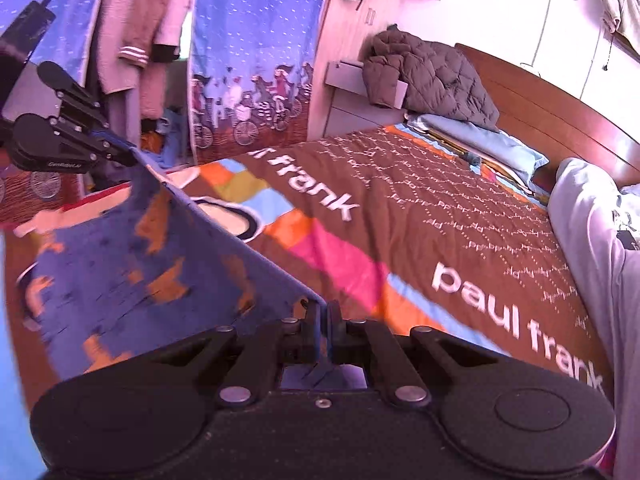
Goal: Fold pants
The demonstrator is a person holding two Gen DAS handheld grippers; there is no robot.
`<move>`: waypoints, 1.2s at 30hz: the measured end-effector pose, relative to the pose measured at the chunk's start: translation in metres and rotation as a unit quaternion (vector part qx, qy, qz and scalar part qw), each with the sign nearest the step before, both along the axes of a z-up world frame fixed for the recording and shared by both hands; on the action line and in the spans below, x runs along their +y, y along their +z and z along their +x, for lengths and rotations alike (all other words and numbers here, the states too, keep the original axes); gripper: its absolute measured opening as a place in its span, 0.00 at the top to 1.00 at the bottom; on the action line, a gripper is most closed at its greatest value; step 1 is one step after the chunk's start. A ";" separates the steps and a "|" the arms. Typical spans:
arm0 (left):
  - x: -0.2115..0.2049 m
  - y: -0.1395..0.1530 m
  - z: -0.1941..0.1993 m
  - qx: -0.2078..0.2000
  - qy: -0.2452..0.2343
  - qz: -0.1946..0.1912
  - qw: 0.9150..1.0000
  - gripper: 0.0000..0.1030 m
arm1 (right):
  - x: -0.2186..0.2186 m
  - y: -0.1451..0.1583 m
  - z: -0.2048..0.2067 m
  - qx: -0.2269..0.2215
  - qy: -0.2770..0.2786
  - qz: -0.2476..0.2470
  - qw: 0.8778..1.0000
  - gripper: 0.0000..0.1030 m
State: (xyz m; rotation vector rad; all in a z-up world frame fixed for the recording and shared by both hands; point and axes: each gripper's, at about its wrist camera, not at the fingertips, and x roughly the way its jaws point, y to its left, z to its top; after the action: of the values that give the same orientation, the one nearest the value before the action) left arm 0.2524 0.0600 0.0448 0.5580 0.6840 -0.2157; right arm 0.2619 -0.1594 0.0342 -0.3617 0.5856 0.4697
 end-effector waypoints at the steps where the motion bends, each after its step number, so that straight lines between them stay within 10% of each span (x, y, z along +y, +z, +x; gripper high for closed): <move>1: 0.000 -0.004 -0.011 0.004 -0.005 0.001 1.000 0.97 | -0.001 -0.002 -0.014 -0.004 0.001 -0.001 1.000 0.99; 14: 0.014 -0.061 -0.076 0.063 -0.026 0.011 0.998 0.94 | -0.007 -0.061 -0.099 0.067 -0.029 0.026 0.997 0.99; 21: 0.048 -0.049 -0.059 0.117 0.028 -0.133 0.984 0.51 | -0.002 -0.062 -0.100 0.064 -0.029 0.024 0.997 0.99; 26: 0.080 -0.053 -0.031 0.140 0.141 -0.263 0.944 0.37 | -0.006 -0.065 -0.100 0.071 -0.033 0.028 0.997 0.99; 28: 0.087 -0.059 -0.022 0.149 0.188 -0.291 0.926 0.41 | -0.006 -0.066 -0.100 0.072 -0.035 0.029 0.996 0.99; 30: 0.093 -0.063 -0.018 0.155 0.220 -0.310 0.912 0.91 | -0.005 -0.067 -0.100 0.072 -0.037 0.027 0.996 0.99; 36: 0.097 -0.040 -0.032 0.120 0.237 -0.319 0.910 0.92 | -0.001 -0.062 -0.107 0.050 -0.027 0.015 0.998 0.99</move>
State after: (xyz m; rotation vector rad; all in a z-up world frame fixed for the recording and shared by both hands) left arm 0.2208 0.1567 0.0052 -0.2754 0.9130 -0.0410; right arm 0.1545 -0.1606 -0.0278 -0.2946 0.6824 0.4468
